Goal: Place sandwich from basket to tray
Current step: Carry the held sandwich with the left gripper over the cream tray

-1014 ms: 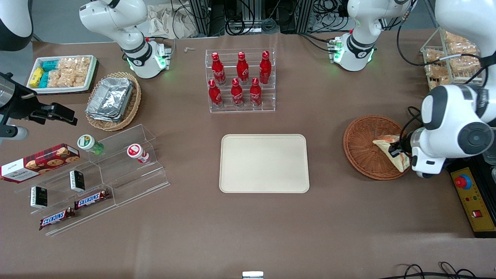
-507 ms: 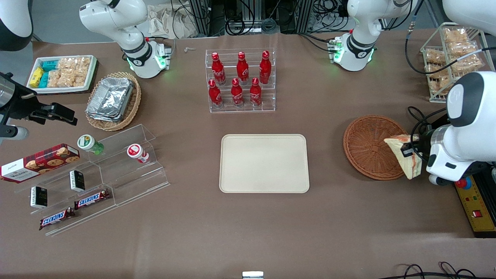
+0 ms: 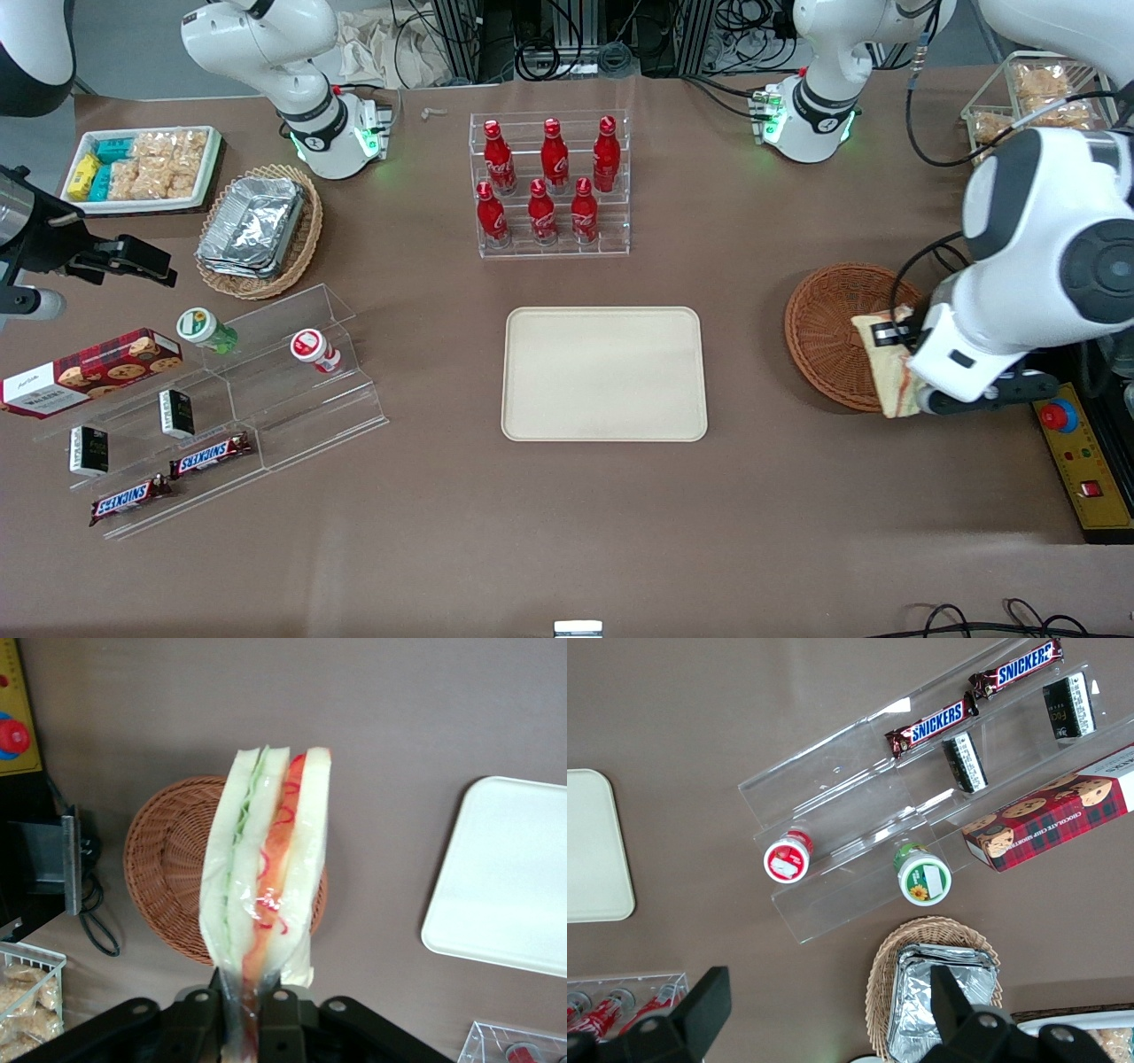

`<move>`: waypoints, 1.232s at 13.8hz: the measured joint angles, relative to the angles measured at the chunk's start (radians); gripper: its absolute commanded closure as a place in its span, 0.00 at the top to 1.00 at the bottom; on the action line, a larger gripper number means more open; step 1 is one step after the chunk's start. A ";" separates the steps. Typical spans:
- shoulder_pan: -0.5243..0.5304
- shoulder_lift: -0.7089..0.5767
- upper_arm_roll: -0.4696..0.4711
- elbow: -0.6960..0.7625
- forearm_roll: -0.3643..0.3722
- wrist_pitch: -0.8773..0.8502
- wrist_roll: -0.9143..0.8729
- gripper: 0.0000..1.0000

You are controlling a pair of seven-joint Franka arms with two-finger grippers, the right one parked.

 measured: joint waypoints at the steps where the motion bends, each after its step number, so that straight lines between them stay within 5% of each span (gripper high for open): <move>1: -0.012 0.008 -0.002 0.000 -0.004 0.000 0.000 0.01; 6: -0.123 0.111 -0.012 0.000 -0.030 0.089 -0.121 0.00; 10: -0.188 0.202 -0.013 0.000 -0.136 0.206 -0.253 0.00; 17: -0.295 0.302 -0.015 -0.068 -0.143 0.389 -0.344 0.00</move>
